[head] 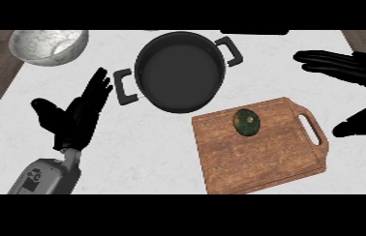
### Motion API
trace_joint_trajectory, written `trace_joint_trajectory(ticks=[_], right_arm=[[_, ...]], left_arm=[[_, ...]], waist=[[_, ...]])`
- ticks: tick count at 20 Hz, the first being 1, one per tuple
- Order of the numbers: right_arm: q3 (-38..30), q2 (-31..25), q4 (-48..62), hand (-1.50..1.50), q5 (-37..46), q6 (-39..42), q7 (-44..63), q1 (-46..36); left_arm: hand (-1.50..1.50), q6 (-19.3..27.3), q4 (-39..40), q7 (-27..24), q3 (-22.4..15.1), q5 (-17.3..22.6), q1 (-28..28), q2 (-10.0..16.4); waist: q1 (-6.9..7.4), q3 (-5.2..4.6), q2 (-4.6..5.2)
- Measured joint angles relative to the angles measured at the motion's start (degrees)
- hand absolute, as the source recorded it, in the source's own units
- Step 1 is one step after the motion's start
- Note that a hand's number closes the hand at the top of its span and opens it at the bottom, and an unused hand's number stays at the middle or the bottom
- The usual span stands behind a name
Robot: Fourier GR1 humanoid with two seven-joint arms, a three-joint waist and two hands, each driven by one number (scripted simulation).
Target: Pick the squash from the cutting board and place it in the pot
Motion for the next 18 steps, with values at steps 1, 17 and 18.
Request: trace_joint_trajectory(ticks=[1,17,18], right_arm=[[0.84,-0.83,-0.94,-1.5,0.92,0.46,0.96,-0.52],[7.93,5.2,-2.27,-1.5,14.22,8.8,16.1,-6.9],[8.49,5.73,-1.99,-1.5,15.65,8.86,16.35,-6.92]], left_arm=[[0.0,0.33,-0.87,0.52,0.05,-0.18,0.4,0.15],[0.0,0.77,-5.89,5.01,1.45,-3.85,2.27,-1.63],[0.0,0.44,-5.06,4.41,1.61,-4.0,2.23,-2.1]], waist=[[-0.18,-0.02,-0.07],[-1.12,-0.06,-0.08],[-1.19,-0.06,-0.07]])
